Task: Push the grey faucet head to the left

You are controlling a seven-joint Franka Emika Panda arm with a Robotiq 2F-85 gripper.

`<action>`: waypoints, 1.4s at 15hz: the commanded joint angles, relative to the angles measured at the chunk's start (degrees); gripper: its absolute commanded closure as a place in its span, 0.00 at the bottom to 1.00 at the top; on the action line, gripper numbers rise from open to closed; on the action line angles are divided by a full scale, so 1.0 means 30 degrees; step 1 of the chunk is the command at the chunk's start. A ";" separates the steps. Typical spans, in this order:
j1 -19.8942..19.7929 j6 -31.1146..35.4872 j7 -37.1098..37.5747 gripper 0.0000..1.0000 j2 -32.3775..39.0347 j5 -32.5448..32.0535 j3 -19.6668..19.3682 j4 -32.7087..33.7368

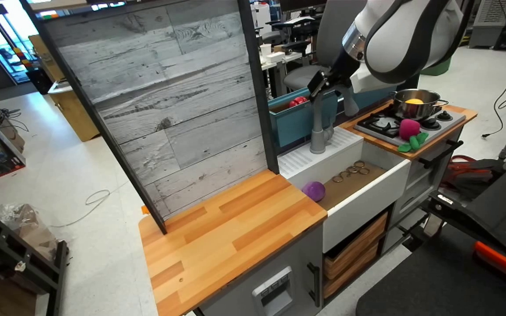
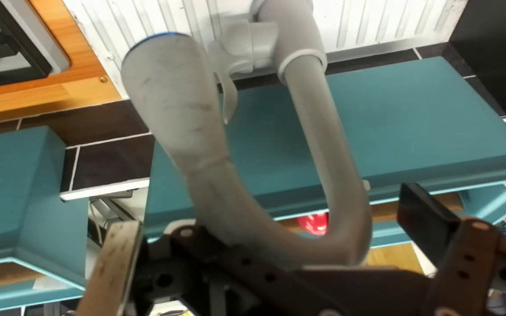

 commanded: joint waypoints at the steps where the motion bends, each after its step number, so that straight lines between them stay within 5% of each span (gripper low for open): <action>1: -0.0666 -0.0630 -0.1088 0.00 -0.0975 0.1004 0.0840 -0.1823; 4: -0.1018 -0.1449 -0.0735 0.00 -0.1830 0.1519 0.1511 -0.3067; 10: -0.4518 -0.1594 -0.0819 0.00 -0.1811 0.1670 0.6508 -0.4434; 18: -0.7154 -0.1972 -0.0825 0.00 -0.1248 0.1888 0.9458 -0.5343; 21: -0.7037 -0.2209 -0.1286 0.00 -0.1073 0.1804 0.9646 -0.5943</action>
